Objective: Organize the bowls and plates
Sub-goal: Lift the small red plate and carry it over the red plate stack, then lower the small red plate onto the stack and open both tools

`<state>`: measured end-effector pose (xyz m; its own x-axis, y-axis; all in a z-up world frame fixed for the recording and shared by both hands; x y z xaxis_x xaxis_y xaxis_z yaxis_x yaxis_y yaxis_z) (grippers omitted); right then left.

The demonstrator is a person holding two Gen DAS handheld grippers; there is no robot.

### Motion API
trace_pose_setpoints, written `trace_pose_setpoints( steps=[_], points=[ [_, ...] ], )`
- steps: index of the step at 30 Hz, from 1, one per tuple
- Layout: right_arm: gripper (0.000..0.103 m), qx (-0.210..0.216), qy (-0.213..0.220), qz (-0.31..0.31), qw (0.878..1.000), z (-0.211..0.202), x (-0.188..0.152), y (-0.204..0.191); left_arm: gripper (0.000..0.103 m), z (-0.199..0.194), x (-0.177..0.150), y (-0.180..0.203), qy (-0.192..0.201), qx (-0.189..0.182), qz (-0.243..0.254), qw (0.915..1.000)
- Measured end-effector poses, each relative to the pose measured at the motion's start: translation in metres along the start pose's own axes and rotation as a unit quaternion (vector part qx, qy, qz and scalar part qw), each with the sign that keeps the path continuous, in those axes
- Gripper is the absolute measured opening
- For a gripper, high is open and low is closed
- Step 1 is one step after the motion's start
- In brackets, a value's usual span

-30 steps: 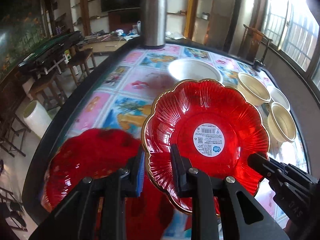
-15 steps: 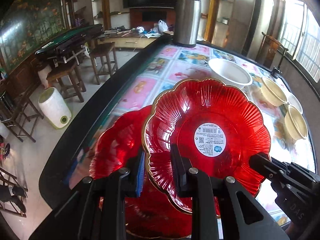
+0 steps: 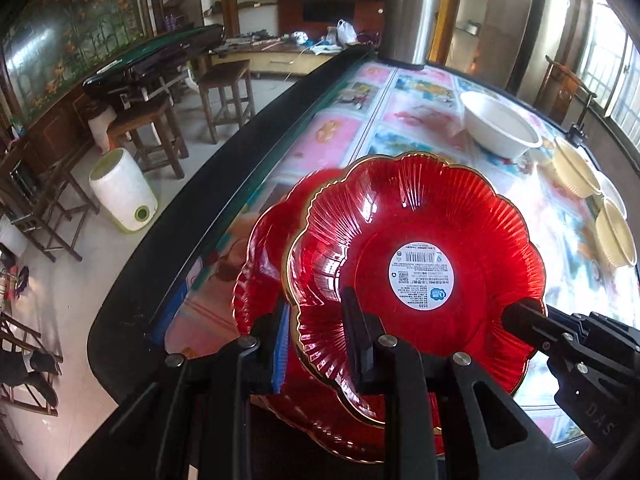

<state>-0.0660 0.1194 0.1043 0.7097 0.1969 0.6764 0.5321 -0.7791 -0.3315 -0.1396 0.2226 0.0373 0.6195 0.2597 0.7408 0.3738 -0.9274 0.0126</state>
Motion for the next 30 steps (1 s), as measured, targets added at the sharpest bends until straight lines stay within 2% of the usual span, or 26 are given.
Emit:
trace_pose_setpoints(
  steps=[13, 15, 18, 24, 30],
  points=[
    [0.016, -0.024, -0.037, -0.028, 0.999, 0.025, 0.000, -0.008, 0.024, 0.013, -0.007, -0.008, -0.015, 0.008, 0.001, 0.9998],
    [0.021, -0.031, -0.043, -0.041, 0.998, 0.027, 0.002, -0.011, 0.024, 0.015, -0.006, -0.007, -0.017, 0.008, 0.006, 0.9998],
    [0.023, -0.040, -0.048, -0.053, 0.997, 0.031, 0.004, -0.014, 0.027, 0.014, -0.008, -0.003, -0.015, 0.021, 0.023, 0.9994],
    [0.023, -0.062, -0.064, -0.079, 0.993, 0.035, 0.006, -0.019, 0.028, 0.013, -0.009, -0.003, -0.012, 0.027, 0.029, 0.9992],
    [0.027, -0.094, -0.075, -0.130, 0.984, 0.035, 0.007, -0.031, 0.030, 0.011, -0.010, -0.001, -0.009, 0.039, 0.049, 0.9980]
  ],
)
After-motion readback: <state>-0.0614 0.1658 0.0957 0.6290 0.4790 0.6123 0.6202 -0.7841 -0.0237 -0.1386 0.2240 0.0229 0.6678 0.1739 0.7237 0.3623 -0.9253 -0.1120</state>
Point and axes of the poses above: each gripper's, at about its wrist camera, not at the fingertips, and z roughly the way its jaws point, y to its right, x to its top, the point moved 1 cm from there along z, roughly the way its jaws point, and after that the axes turned 14 degrees about y, right-handed, at the moved point
